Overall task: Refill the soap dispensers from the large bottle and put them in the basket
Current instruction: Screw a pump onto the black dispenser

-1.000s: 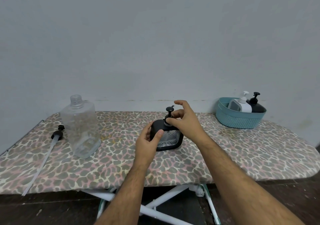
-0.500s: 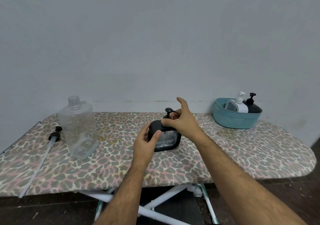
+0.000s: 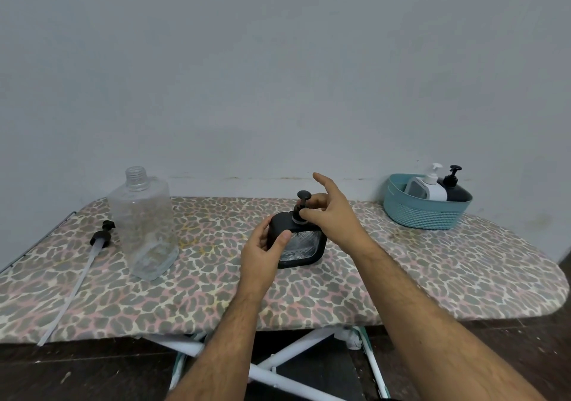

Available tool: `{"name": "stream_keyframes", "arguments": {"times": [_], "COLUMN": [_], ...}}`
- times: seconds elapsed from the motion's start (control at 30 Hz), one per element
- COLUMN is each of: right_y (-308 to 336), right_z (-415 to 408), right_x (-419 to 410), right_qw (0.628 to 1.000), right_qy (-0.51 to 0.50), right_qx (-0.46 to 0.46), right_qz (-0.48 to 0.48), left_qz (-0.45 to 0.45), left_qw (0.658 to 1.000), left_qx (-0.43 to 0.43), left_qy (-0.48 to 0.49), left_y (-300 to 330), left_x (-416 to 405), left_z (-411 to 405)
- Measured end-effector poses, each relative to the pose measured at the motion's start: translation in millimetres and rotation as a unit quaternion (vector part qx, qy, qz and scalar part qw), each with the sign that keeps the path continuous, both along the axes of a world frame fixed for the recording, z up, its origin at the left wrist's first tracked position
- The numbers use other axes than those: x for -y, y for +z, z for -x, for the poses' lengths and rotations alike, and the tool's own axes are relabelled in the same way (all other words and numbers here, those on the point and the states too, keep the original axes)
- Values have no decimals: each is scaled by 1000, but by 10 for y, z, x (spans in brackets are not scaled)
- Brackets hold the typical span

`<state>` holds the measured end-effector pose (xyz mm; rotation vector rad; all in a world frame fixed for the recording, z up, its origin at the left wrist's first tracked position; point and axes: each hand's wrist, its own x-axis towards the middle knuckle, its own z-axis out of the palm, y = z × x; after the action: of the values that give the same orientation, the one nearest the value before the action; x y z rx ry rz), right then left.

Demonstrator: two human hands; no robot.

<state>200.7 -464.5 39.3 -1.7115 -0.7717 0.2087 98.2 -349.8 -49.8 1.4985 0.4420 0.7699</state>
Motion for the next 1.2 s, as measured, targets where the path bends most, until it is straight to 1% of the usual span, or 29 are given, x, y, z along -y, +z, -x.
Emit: {"name": "stream_keyframes", "arguments": {"times": [0.07, 0.23, 0.37, 0.5, 0.57, 0.67, 0.8, 0.97, 1.0, 1.1, 1.13, 1.2], "right_y": [9, 1, -8, -16, -24, -29, -64, -62, -50, -51, -58, -58], "right_z": [17, 20, 13, -10, -13, -7, -54, -27, -20, -71, -83, -84], "right_x": [7, 21, 23, 49, 45, 44, 52, 53, 55, 56, 59, 56], "right_qw": [1000, 1000, 1000, 999, 999, 1000, 997, 1000, 1000, 996, 995, 998], "right_qy": [-6, 18, -8, 41, 35, 10, 59, -2, 6, 60, 61, 29], "right_qx": [10, -5, 17, -11, -14, -3, -48, -10, -11, -70, -78, -53], "right_qz": [5, -4, 6, 12, 1, 12, 12, 13, 19, -2, -10, -7], "left_qz": [2, 2, 6, 8, 8, 5, 7, 5, 5, 4, 6, 8], "left_qw": [1000, 1000, 1000, 1000, 1000, 1000, 1000, 1000, 1000, 1000, 1000, 1000], "left_qx": [1, -1, 1, 4, 5, 5, 6, 6, 5, 4, 4, 3], "left_qy": [-1, 0, -2, -3, -5, -7, -5, -6, -6, -6, -6, -5], "left_y": [-5, 3, 0, 11, 17, 27, 24, 20, 25, 16, 12, 4], "left_x": [-1, 1, 2, 8, 8, 16, 12, 10, 11, 8, 4, -1], "left_z": [1, 4, 3, 5, 9, 19, 17, 18, 19, 15, 12, 5]}}
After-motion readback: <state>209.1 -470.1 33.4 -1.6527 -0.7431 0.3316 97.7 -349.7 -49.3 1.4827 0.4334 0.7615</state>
